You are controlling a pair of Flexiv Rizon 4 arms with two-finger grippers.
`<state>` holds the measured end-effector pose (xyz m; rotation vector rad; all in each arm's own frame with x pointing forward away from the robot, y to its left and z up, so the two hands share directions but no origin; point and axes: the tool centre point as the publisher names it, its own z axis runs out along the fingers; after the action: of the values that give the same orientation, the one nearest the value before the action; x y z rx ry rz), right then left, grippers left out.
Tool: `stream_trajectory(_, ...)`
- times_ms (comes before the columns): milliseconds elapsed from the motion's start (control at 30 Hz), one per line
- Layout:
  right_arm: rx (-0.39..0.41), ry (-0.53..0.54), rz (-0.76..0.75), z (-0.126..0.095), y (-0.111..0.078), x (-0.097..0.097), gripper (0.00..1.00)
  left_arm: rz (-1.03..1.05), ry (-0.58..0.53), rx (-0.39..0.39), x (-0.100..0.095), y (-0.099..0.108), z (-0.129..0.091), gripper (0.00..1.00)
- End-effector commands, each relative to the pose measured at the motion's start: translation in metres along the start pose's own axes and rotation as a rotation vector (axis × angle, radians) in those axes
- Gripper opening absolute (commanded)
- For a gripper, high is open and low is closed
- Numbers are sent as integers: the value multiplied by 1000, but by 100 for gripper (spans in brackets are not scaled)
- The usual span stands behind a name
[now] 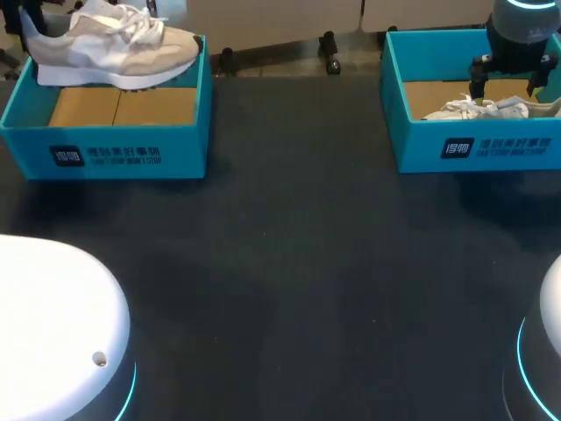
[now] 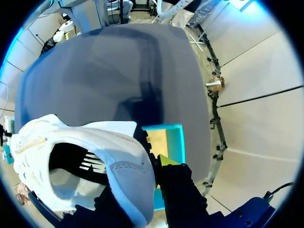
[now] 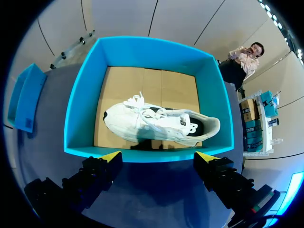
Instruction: Take the shoe out of the shoebox, open the shoe tongue, remove and reinsert the insole, then place the shoe into the shoebox
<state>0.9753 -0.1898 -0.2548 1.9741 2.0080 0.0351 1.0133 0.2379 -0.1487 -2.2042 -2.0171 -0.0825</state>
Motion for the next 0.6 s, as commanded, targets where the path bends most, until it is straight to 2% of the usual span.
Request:
stream_trajectory(33,-2,0,1,0,-1,0,100,4,14,-32,-12,-30,-5,0)
stream_trajectory(600,-2,0,1,0,-1,0,100,87,28,15,-55,-98,-6,0)
